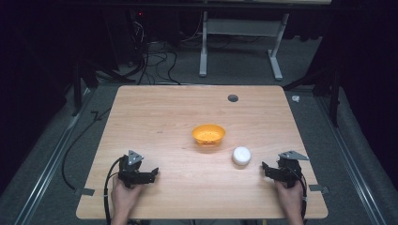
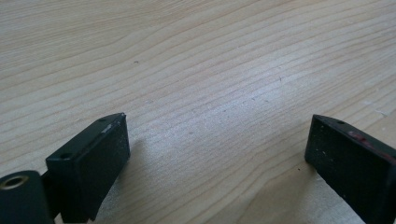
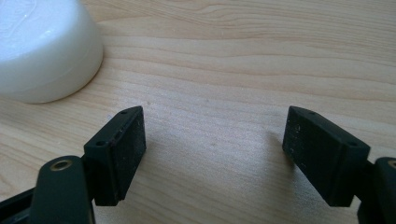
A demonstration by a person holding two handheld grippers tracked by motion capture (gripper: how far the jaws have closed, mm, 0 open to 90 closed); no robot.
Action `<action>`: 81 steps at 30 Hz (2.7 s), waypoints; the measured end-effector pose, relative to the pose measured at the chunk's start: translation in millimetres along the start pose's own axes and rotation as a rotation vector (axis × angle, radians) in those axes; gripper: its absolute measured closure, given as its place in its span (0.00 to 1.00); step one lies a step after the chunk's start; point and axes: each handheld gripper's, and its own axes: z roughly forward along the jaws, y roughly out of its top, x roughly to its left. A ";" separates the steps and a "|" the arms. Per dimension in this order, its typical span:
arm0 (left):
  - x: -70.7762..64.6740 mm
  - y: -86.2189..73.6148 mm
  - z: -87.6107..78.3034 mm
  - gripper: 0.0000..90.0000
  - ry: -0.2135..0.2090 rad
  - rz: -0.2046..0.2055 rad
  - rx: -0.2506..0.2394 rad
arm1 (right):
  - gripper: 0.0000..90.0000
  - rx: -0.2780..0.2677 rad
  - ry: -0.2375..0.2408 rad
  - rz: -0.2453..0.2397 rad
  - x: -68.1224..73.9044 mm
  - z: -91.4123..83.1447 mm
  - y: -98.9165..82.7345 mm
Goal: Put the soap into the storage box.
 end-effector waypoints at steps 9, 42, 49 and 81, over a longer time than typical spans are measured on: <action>0.0 0.0 0.0 0.08 0.001 -0.001 0.000 | 0.29 -0.004 -0.013 0.006 -0.6 -0.4 -0.1; 0.4 -0.1 -0.5 0.09 0.007 -0.004 -0.003 | 0.29 -0.052 0.025 -0.022 14.6 -11.8 6.5; 0.3 -0.1 -0.5 0.09 0.006 -0.005 -0.003 | 0.25 -0.081 0.071 -0.049 25.8 -19.6 9.6; 0.3 -0.1 -0.5 0.09 0.006 -0.005 -0.003 | 0.15 -0.093 0.177 -0.144 78.5 -3.9 34.2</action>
